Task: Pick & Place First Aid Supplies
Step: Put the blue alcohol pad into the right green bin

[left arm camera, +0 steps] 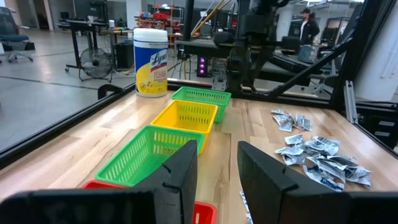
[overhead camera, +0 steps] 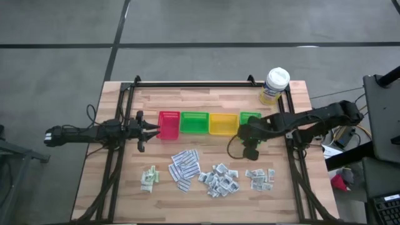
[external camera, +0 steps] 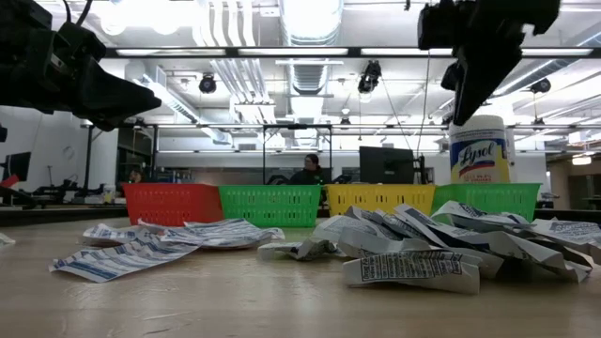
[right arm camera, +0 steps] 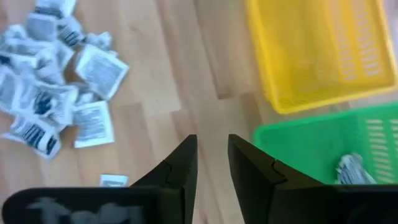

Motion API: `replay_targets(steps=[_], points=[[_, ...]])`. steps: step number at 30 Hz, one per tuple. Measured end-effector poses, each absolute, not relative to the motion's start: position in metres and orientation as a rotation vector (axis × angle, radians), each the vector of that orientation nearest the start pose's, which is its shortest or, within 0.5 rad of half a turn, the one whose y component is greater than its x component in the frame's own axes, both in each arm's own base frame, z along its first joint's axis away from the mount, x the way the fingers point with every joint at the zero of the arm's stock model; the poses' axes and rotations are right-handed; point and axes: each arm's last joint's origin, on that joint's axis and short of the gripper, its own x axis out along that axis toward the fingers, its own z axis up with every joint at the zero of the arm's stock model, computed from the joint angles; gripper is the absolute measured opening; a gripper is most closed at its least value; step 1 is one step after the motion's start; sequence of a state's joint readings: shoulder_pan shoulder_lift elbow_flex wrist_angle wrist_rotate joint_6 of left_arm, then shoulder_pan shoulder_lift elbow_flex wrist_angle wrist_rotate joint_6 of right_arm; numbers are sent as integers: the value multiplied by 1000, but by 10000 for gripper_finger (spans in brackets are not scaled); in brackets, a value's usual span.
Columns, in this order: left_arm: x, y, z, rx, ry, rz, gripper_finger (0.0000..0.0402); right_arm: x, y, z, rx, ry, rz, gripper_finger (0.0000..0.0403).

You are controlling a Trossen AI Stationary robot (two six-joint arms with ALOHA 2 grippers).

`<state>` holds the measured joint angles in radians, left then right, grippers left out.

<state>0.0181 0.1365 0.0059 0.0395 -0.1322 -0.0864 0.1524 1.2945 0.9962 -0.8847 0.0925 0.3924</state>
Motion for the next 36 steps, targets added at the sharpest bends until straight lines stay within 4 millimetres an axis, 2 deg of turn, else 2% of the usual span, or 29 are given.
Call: replay_targets(steps=[10,21,28,36], points=[[105,6,158,-81,91,154,113,251,78,237,183,1157,71,69],[106,6,157,-80,94,154,113,267,105,189,110,1329,95,69],[106,6,157,-80,94,154,113,279,120,167,105,1386,142,104],[106,6,157,-80,94,154,113,286,135,168,114,1384,186,143]])
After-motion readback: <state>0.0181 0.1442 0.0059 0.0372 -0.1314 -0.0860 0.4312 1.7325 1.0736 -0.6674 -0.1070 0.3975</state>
